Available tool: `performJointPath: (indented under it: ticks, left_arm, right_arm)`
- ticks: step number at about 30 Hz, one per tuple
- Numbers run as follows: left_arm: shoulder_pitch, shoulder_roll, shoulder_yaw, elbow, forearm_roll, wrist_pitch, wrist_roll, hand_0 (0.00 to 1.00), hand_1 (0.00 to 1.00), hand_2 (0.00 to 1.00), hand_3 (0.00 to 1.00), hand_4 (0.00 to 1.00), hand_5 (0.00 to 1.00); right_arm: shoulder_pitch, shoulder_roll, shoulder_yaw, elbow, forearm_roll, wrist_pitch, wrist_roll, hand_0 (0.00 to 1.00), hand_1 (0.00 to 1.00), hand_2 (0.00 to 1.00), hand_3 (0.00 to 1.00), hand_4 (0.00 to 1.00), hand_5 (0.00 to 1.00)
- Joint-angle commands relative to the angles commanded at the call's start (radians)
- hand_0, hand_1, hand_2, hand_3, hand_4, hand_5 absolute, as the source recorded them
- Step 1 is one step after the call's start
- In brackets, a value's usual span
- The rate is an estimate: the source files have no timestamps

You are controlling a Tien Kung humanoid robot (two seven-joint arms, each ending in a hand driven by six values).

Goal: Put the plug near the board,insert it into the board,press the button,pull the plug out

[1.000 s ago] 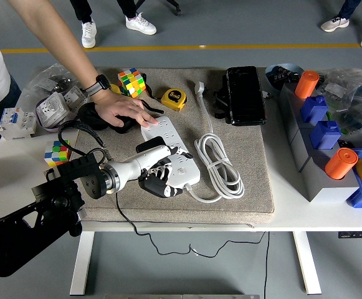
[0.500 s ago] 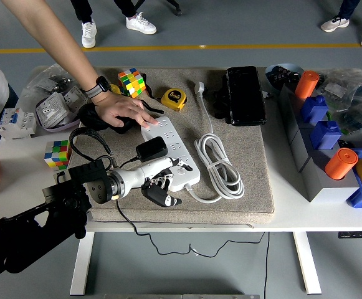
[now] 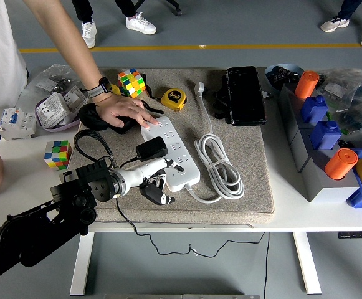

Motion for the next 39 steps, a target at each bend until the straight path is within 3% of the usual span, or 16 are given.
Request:
performJointPath:
  ticks: [28,31,35,36,39]
  left_arm:
    - [0.000,0.004,0.011,0.010,-0.014,-0.012,0.007,0.055,0.107,0.171,0.838,0.797,0.002]
    - [0.002,0.007,0.000,0.002,-0.017,0.000,-0.014,0.057,0.111,0.175,0.836,0.798,0.002]
    - [0.011,0.011,-0.012,0.003,-0.048,0.053,-0.090,0.057,0.111,0.175,0.836,0.798,0.002]
    - [0.014,0.012,-0.015,0.007,-0.066,0.070,-0.115,0.071,0.109,0.184,0.784,0.586,0.002]
    - [0.023,0.015,-0.021,0.018,-0.113,0.120,-0.183,0.071,0.109,0.184,0.784,0.586,0.002]
  right_arm:
    - [0.002,0.000,0.004,0.002,-0.001,-0.002,0.003,0.584,0.634,0.542,0.479,0.738,0.443]
    - [0.002,0.000,0.003,0.002,-0.001,-0.002,0.003,0.584,0.635,0.542,0.479,0.738,0.443]
    - [0.001,0.000,0.000,0.000,0.000,-0.001,0.002,0.584,0.635,0.542,0.479,0.738,0.443]
    - [0.001,0.000,0.000,0.001,0.000,-0.001,0.003,0.583,0.635,0.542,0.479,0.738,0.443]
    - [0.003,0.001,0.002,0.000,-0.001,-0.001,0.003,0.583,0.635,0.542,0.479,0.738,0.443]
